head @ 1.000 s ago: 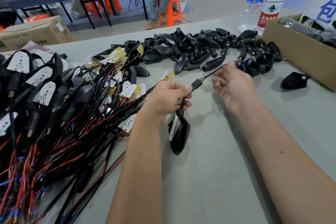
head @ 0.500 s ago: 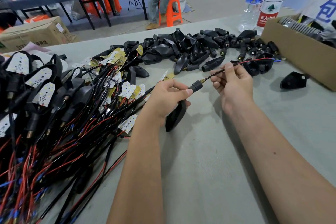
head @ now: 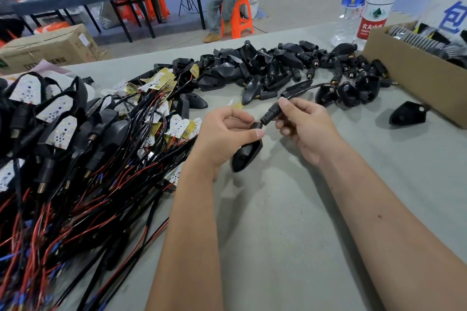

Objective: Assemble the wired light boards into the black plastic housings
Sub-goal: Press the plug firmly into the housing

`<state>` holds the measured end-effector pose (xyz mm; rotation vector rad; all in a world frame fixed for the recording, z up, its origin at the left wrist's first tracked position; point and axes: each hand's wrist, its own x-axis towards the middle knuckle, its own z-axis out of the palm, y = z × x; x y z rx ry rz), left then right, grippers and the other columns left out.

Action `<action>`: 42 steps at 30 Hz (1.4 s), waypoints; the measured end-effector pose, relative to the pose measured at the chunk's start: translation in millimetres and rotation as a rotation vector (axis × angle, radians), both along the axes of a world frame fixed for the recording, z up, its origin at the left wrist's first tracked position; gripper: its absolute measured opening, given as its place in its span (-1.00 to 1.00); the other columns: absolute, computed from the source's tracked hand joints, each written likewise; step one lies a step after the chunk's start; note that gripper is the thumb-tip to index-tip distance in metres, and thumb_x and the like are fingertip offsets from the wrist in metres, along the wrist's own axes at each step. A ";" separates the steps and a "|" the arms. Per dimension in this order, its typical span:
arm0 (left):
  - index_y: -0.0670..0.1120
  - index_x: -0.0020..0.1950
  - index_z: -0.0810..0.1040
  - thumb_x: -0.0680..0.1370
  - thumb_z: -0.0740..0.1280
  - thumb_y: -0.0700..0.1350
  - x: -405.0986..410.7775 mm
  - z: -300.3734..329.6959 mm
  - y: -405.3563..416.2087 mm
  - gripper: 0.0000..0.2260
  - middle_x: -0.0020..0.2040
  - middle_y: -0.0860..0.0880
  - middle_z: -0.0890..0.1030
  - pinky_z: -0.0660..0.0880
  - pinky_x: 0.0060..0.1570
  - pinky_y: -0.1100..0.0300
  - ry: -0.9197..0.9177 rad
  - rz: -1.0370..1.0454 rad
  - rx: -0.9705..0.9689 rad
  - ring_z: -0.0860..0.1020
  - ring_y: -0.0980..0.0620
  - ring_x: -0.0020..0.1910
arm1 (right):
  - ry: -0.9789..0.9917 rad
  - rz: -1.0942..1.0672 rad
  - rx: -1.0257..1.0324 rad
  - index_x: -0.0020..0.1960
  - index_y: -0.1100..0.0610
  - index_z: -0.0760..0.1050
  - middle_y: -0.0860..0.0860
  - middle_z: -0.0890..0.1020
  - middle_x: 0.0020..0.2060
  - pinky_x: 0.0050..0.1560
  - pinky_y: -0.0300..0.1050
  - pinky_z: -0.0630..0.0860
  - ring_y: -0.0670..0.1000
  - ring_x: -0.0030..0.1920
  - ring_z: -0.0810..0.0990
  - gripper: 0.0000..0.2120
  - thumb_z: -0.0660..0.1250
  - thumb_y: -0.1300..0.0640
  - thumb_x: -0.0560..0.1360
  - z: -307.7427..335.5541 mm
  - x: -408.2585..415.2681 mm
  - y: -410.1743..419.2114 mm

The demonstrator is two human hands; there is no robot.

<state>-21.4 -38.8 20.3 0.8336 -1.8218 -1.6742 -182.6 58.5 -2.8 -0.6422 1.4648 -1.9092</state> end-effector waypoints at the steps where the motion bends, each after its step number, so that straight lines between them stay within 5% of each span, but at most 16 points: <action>1: -0.18 0.06 0.62 0.38 0.61 -0.29 -0.1 -0.6 -0.6 -0.69 -0.09 -0.02 0.76 0.62 -0.14 0.25 0.013 0.008 -0.010 0.74 0.04 -0.10 | -0.037 -0.001 -0.030 -0.20 0.15 0.65 0.09 0.66 -0.30 -0.39 -0.26 0.47 -0.04 -0.35 0.57 -0.77 0.39 0.16 0.63 0.8 0.3 0.5; 7: 0.03 0.01 0.63 0.35 0.66 -0.15 -3.3 -5.9 0.1 -0.67 -0.05 0.02 0.72 0.68 -0.01 -0.04 -0.164 0.006 -0.255 0.71 -0.03 -0.09 | -0.220 -0.078 -0.099 -0.09 0.24 0.64 0.09 0.71 -0.23 -0.34 -0.26 0.56 0.00 -0.29 0.67 -0.84 0.36 0.20 0.63 4.8 -0.2 3.7; 16: -0.11 0.06 0.72 0.42 0.57 -0.30 -7.0 -5.6 2.6 -0.75 -0.05 -0.04 0.73 0.47 -0.15 0.50 -0.104 0.025 -0.344 0.65 0.25 -0.19 | -0.140 -0.163 -0.041 0.00 0.21 0.65 0.13 0.76 -0.07 -0.34 -0.23 0.57 0.01 -0.22 0.72 -0.81 0.30 0.16 0.68 6.3 3.2 3.2; 19: -0.08 0.06 0.73 0.42 0.57 -0.29 -8.8 -7.6 2.9 -0.74 -0.04 -0.01 0.72 0.49 -0.10 0.48 -0.114 0.046 -0.385 0.66 0.18 -0.11 | -0.091 -0.206 -0.005 -0.02 0.21 0.57 0.17 0.76 -0.08 -0.38 -0.21 0.58 0.07 -0.24 0.75 -0.85 0.32 0.15 0.67 4.6 5.4 0.6; 25: 0.02 0.04 0.72 0.43 0.55 -0.29 -12.0 -9.0 3.5 -0.72 -0.13 0.16 0.67 0.63 0.05 0.12 -0.089 0.101 -0.408 0.63 0.20 -0.12 | -0.135 -0.127 -0.061 -0.06 0.14 0.54 0.16 0.76 -0.05 -0.44 -0.20 0.56 0.14 -0.15 0.77 -0.89 0.40 0.14 0.62 6.4 3.9 2.9; 31: 0.02 0.06 0.72 0.43 0.56 -0.30 -11.2 -8.6 3.4 -0.71 -0.12 0.19 0.64 0.46 -0.10 0.47 -0.057 0.075 -0.487 0.59 0.31 -0.13 | -0.136 -0.127 -0.080 -0.04 0.13 0.52 0.16 0.76 -0.08 -0.46 -0.26 0.49 0.11 -0.19 0.77 -0.88 0.45 0.16 0.58 9.4 5.3 6.3; 42: -0.07 0.11 0.73 0.44 0.52 -0.33 -16.0 -6.6 7.9 -0.71 0.00 0.05 0.70 0.49 0.05 0.39 -0.033 0.085 -0.566 0.62 0.17 0.02 | -0.154 -0.158 -0.096 -0.06 0.14 0.51 0.10 0.76 -0.18 -0.41 -0.22 0.55 0.12 -0.20 0.77 -0.86 0.46 0.16 0.57 8.2 7.5 4.6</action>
